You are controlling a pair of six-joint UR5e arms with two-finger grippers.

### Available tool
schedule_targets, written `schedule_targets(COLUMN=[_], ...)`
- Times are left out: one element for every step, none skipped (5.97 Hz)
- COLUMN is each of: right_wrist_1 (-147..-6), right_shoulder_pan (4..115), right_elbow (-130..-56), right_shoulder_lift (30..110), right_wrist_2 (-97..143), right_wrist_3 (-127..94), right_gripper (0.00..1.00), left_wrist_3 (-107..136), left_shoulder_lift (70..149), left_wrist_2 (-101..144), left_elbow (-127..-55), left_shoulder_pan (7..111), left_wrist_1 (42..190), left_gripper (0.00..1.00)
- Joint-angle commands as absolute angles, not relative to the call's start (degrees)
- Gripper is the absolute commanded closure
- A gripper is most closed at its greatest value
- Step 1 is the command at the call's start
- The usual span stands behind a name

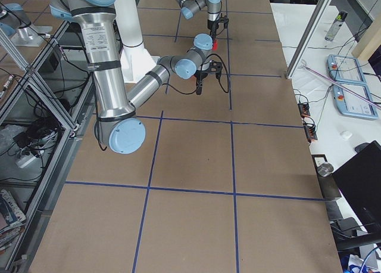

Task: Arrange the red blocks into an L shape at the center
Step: 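Carry the cube with the left gripper beside the farther cube of the pair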

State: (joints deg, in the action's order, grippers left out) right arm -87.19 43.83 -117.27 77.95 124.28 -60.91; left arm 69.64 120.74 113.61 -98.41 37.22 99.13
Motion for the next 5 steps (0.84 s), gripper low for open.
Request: schedule_targets(right_wrist_1=[-87.2, -87.2, -87.2, -87.2, -87.2], right_shoulder_pan=[43.9, 43.9, 43.9, 43.9, 43.9], right_elbow=[-118.0, -118.0, -118.0, -118.0, -118.5], right_shoulder_lift=[78.2, 78.5, 78.6, 78.6, 78.7], right_wrist_2=[124.3, 124.3, 124.3, 124.3, 124.3], right_wrist_3=[-60.9, -60.9, -60.9, -60.9, -60.9], right_gripper=[0.00, 0.00, 0.00, 0.00, 0.00], left_wrist_3=[98.1, 118.0, 128.6, 138.7, 146.1], left_shoulder_lift=[123.3, 123.4, 125.7, 127.0, 127.3], left_wrist_2=[103.8, 102.5, 101.1, 100.2, 99.4], left_elbow=[-105.3, -105.9, -104.6, -104.3, -104.2], left_shoulder_pan=[28.8, 27.0, 23.8, 22.3, 22.3], left_wrist_1=[87.3, 86.8, 84.5, 80.1, 80.1], left_gripper=[1.00, 1.00, 1.00, 0.99, 0.99])
